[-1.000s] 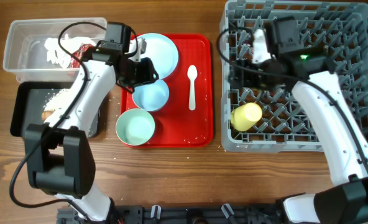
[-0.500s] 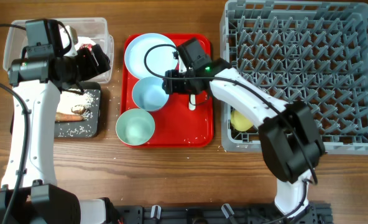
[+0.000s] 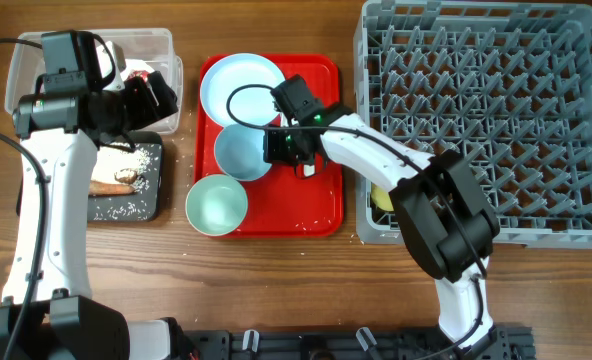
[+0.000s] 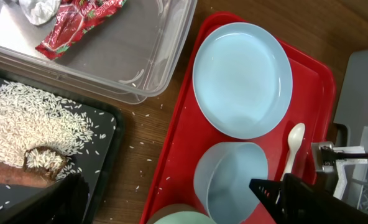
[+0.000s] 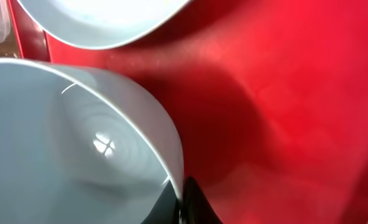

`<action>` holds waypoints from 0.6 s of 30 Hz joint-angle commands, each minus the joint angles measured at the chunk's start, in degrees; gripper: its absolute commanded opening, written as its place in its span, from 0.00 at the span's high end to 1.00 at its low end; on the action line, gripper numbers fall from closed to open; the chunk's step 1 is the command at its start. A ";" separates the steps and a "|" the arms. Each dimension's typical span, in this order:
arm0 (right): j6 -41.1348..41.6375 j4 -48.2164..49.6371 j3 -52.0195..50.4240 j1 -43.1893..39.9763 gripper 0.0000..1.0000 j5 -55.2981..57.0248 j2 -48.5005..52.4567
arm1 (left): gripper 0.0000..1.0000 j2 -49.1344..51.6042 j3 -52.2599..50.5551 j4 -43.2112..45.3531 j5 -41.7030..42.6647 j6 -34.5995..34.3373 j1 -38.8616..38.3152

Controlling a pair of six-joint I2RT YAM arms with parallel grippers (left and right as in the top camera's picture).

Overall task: Sort waste into correct bins and load items into the dishwasher rack
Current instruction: 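Grasp a light-blue bowl with the right gripper and lift it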

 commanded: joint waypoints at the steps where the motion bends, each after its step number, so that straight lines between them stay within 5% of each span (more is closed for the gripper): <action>1: -2.10 -4.33 3.17 -1.22 0.96 5.03 -4.33 | 0.00 0.13 0.22 0.13 -0.52 0.33 0.24; 6: -9.75 -8.57 5.97 -6.05 0.96 23.12 -21.55 | 0.00 0.13 0.22 0.13 -0.52 0.33 0.24; 11: -13.99 -6.08 5.79 -9.25 0.96 73.94 -27.96 | 0.00 0.13 0.22 0.13 -0.52 0.33 0.24; 18: -56.89 30.42 5.75 -14.93 0.96 87.62 -12.87 | 0.00 0.13 0.22 0.13 -0.52 0.33 0.24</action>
